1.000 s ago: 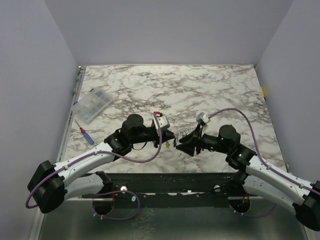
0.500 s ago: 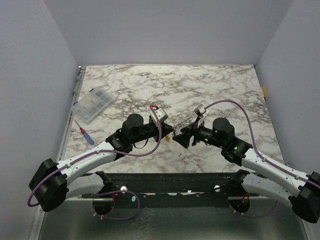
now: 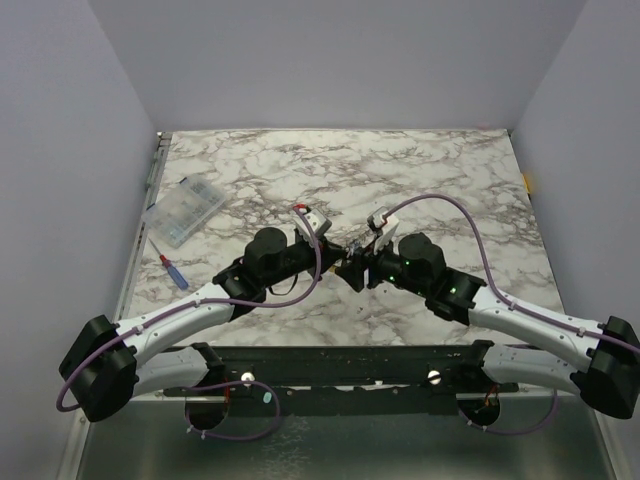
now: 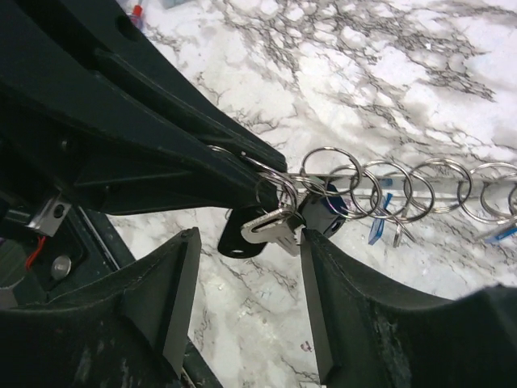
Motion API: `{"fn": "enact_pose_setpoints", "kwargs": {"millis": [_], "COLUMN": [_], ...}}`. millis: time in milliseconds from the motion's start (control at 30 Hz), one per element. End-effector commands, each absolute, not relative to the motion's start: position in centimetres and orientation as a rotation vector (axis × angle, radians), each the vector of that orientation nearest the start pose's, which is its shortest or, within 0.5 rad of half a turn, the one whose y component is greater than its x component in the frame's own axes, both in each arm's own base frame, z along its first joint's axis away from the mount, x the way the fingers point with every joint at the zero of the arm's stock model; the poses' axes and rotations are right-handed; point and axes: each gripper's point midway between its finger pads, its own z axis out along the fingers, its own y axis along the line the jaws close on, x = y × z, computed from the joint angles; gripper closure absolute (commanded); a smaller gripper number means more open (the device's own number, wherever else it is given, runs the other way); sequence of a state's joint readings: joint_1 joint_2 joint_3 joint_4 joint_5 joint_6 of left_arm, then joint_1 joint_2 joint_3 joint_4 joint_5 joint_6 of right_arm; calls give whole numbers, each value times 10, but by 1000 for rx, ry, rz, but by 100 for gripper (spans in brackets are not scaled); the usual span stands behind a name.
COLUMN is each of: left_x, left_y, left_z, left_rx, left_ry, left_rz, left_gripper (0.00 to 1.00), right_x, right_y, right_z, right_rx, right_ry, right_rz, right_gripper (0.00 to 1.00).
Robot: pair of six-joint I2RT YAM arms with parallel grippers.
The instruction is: Put the keys on the keyring
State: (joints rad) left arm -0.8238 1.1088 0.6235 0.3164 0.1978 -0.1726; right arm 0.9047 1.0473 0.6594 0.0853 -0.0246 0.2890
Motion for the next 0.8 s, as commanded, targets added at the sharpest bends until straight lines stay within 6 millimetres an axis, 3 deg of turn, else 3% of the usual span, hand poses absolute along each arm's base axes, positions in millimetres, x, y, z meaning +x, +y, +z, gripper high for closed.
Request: {"fn": "enact_pose_setpoints", "kwargs": {"millis": [0,433,767], "left_x": [234,232,227], "left_y": [-308,-308,-307], "left_z": [224,224,235], "left_rx": [672,675,675], "left_ry": [1614,1610,1551], "left_rz": [-902,-914,-940], "left_gripper": [100,100,100], "right_x": [225,226,209], "right_y": [286,279,288], "right_z": [194,190,177], "right_rx": [-578,-575,-625], "right_ry": [1870,1888,1965], "right_rz": [715,671,763], "right_gripper": [42,81,87]}}
